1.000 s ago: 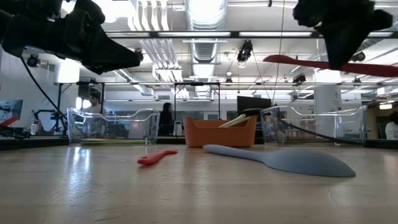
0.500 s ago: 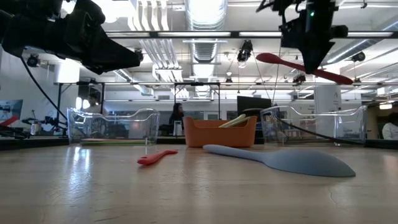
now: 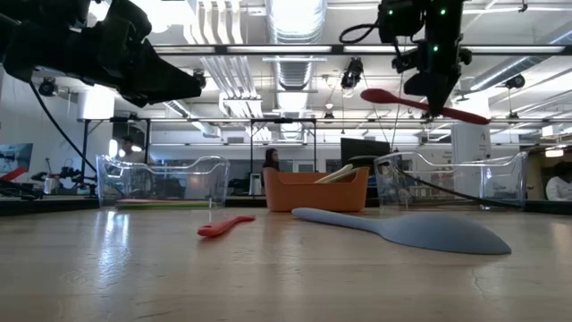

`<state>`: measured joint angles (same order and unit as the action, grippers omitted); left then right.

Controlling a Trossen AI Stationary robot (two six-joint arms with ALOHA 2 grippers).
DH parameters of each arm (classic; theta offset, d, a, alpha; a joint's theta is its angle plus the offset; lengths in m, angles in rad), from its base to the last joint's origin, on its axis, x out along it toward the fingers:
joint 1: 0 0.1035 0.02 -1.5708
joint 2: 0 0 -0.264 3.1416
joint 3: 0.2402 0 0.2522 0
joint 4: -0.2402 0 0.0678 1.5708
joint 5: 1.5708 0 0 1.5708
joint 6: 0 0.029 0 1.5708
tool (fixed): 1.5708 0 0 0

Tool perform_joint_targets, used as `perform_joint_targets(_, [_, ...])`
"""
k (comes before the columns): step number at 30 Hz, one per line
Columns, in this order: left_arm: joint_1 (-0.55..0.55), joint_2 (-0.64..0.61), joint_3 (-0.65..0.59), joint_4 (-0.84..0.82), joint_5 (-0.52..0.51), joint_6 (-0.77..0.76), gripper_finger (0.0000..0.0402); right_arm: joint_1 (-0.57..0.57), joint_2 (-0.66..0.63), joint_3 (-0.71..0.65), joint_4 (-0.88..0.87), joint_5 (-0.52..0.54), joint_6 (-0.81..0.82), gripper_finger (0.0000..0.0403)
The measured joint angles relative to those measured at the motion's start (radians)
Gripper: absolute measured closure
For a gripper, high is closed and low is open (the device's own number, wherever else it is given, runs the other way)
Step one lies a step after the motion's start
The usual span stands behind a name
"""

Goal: Pick & Place Kitchen Items
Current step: Put the red serving spoon into the right transparent bin

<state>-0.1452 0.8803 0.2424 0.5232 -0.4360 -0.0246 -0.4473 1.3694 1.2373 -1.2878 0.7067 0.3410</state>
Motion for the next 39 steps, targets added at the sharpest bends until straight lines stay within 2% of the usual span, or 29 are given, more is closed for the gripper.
perform_joint_targets(7, [0.000, 0.000, 0.000, 0.000, -0.001, 0.000, 0.0216, -0.074, 0.072, -0.010, 0.045, -0.001, -0.123, 0.0353])
perform_joint_targets(17, [0.000, 0.000, 0.000, 0.000, -0.001, -0.001, 0.0216, -0.134, 0.214, -0.011, 0.140, -0.025, -0.109, 0.0354])
perform_joint_targets(24, [0.000, 0.000, -0.001, -0.005, -0.001, -0.001, 0.0216, -0.163, 0.263, -0.029, 0.229, -0.034, -0.120, 0.0354])
perform_joint_targets(39, [0.000, 0.000, -0.002, -0.024, -0.002, -0.010, 0.0216, -0.174, 0.202, -0.309, 0.421, -0.056, -0.130, 0.0354])
